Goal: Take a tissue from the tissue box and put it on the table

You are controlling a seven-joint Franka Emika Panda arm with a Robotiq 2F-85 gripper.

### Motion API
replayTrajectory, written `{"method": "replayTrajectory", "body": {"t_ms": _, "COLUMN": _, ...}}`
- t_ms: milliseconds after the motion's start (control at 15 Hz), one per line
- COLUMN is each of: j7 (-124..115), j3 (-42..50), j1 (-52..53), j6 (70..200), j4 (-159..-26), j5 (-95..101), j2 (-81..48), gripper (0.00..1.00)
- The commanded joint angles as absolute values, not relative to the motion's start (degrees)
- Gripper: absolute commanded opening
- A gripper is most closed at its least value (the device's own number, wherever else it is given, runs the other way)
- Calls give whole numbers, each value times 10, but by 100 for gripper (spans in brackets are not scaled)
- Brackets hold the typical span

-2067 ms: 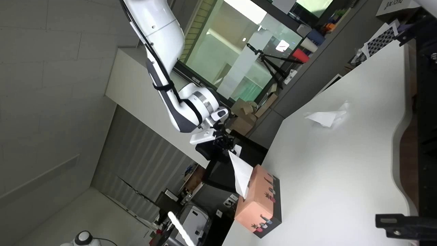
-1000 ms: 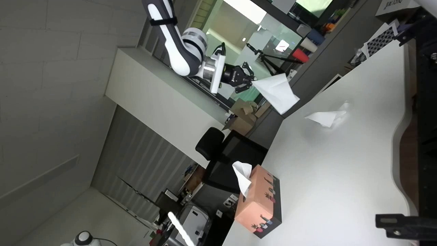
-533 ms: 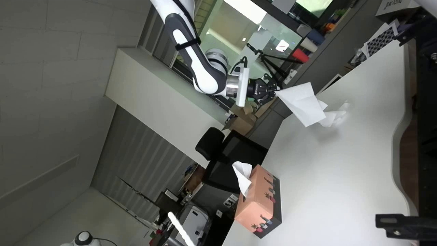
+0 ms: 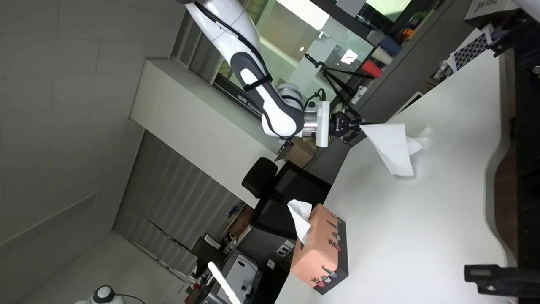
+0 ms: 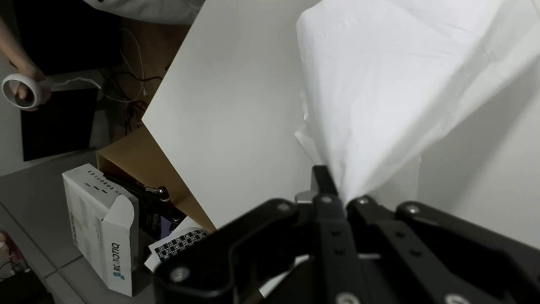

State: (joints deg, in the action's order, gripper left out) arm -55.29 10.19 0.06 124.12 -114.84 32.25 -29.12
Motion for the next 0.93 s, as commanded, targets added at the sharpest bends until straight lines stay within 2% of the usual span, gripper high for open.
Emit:
{"method": "replayTrajectory", "body": {"t_ms": 0, "j7": -555, "j3": 122, "j1": -4, "j6": 1281, "j4": -1097, "j5": 312, "j2": -358, "gripper": 0}}
{"method": "replayTrajectory", "body": {"t_ms": 200, "j7": -574, "j3": 143, "j1": -3, "j6": 1341, "j4": -1074, "j5": 293, "j2": -405, "gripper": 0}}
{"method": "replayTrajectory", "body": {"t_ms": 267, "j7": -573, "j3": 142, "j1": -7, "j6": 1360, "j4": -1069, "j5": 267, "j2": -414, "gripper": 26}}
{"method": "replayTrajectory", "body": {"t_ms": 333, "j7": -565, "j3": 140, "j1": -10, "j6": 1378, "j4": -1069, "j5": 243, "j2": -419, "gripper": 26}}
{"method": "replayTrajectory", "body": {"t_ms": 400, "j7": -561, "j3": 141, "j1": -6, "j6": 1397, "j4": -1075, "j5": 224, "j2": -415, "gripper": 31}}
{"method": "replayTrajectory", "body": {"t_ms": 667, "j7": -554, "j3": 143, "j1": 30, "j6": 1462, "j4": -1134, "j5": 174, "j2": -340, "gripper": 60}}
{"method": "replayTrajectory", "body": {"t_ms": 867, "j7": -553, "j3": 149, "j1": 73, "j6": 1453, "j4": -1168, "j5": 180, "j2": -269, "gripper": 80}}
